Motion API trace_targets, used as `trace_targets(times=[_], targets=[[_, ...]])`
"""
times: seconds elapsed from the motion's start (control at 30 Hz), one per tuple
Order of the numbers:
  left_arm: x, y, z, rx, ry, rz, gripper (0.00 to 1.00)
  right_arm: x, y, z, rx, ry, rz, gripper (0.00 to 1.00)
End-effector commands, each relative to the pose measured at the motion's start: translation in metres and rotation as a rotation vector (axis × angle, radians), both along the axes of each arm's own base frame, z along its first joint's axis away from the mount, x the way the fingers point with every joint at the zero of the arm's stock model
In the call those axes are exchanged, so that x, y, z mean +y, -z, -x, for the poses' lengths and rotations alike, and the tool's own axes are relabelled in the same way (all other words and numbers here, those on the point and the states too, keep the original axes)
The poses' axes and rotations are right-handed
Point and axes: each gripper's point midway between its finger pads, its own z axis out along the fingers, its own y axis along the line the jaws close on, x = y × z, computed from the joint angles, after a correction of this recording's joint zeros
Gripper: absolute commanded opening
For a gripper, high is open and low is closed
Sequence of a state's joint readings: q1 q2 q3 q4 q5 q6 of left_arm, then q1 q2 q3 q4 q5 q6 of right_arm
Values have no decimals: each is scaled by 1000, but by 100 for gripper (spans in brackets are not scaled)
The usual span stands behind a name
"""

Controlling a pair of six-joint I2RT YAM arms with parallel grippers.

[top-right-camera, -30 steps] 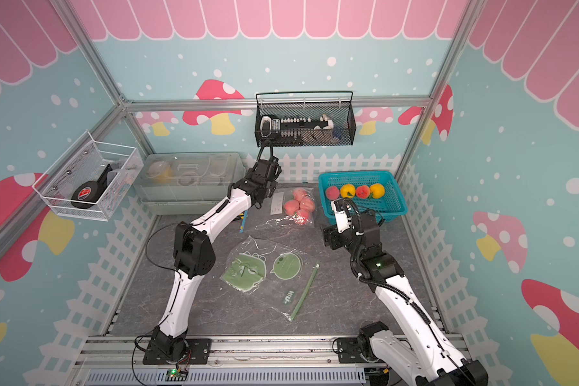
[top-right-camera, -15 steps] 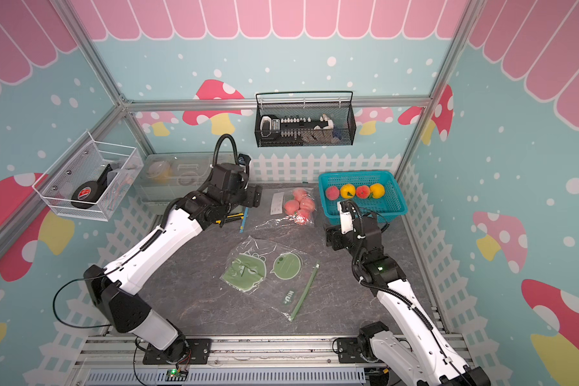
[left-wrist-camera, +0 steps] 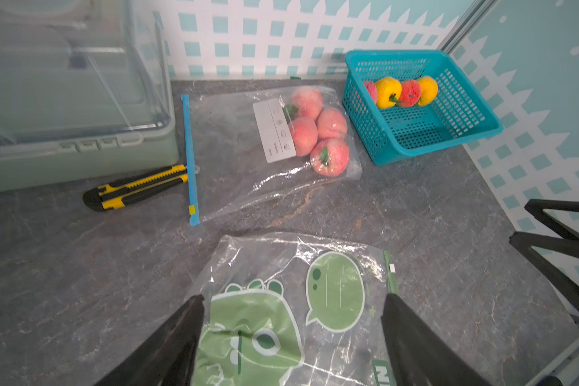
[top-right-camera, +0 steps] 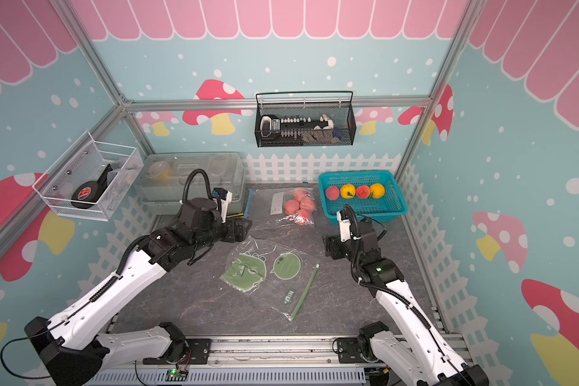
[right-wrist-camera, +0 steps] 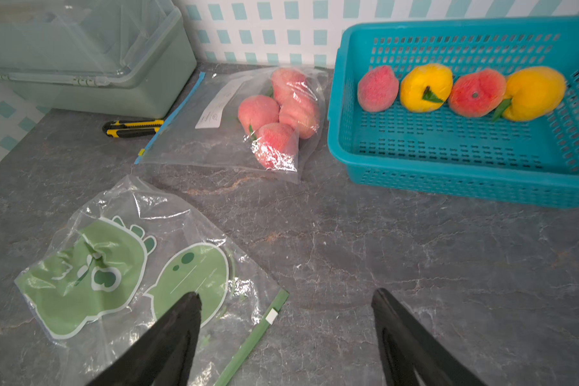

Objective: Place the peach in a zip-top bag and seal the zipper
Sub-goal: Open the zipper of the food storage bag at the center of the board.

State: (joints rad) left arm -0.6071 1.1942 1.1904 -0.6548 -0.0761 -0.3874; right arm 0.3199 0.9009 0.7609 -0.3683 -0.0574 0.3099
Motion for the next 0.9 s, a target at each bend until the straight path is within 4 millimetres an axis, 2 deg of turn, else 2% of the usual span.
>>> trace_targets(times=[0.0, 0.3, 0.5, 0.67, 0.87], targets=[[-5, 28, 14, 98, 3, 36, 81, 2, 17, 15, 71, -4, -48, 82], [-12, 82, 23, 191, 17, 58, 73, 25, 54, 34, 199, -62, -210, 81], [-24, 118, 23, 249, 38, 86, 57, 44, 86, 45, 338, -92, -320, 79], [-32, 148, 22, 288, 34, 119, 43, 48, 115, 55, 435, -66, -358, 74], [-31, 187, 25, 347, -11, 120, 33, 56, 142, 62, 509, -61, -398, 62]])
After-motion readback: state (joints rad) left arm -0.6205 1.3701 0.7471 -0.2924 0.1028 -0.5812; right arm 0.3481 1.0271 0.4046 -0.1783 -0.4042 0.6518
